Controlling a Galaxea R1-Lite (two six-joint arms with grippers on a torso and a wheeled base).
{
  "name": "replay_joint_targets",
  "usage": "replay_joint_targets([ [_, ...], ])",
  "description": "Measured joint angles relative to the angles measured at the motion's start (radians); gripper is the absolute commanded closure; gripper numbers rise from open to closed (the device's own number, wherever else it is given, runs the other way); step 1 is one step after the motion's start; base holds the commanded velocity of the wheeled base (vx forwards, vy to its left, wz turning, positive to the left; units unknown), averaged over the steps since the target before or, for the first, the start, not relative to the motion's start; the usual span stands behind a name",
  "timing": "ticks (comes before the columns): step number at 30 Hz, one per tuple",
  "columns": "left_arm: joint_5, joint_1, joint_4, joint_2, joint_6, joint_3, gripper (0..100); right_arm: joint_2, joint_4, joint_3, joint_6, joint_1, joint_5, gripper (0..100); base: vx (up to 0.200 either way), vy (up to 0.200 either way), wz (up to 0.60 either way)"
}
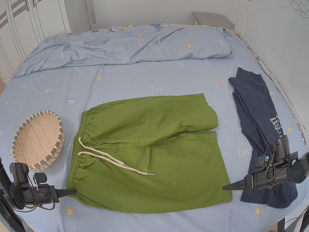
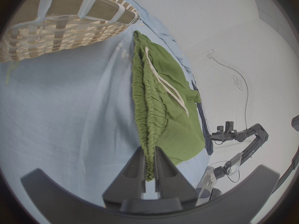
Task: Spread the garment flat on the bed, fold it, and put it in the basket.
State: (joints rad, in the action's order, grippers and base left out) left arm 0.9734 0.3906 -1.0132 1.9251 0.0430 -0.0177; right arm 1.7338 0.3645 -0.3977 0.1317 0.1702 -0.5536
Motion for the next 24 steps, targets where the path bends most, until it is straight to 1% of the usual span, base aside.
replay_joint_targets([
  [4,0.000,-0.002,-0.003,0.003,-0.002,0.000,100,0.034,0.058,0.041,-0.003,0.009,-0.023,0,0.000,0.000,0.00],
  [12,0.002,-0.001,-0.005,0.007,-0.001,0.000,100,0.071,0.065,0.068,0.004,0.032,-0.102,0,0.000,0.000,0.00],
  [19,0.002,-0.006,-0.005,0.009,-0.001,0.000,100,0.101,0.076,0.076,0.006,0.067,-0.113,0,0.000,0.000,0.00],
  [24,0.002,-0.006,-0.005,0.010,0.000,0.000,100,0.117,0.106,0.079,0.009,0.066,-0.122,0,0.000,0.000,0.00],
])
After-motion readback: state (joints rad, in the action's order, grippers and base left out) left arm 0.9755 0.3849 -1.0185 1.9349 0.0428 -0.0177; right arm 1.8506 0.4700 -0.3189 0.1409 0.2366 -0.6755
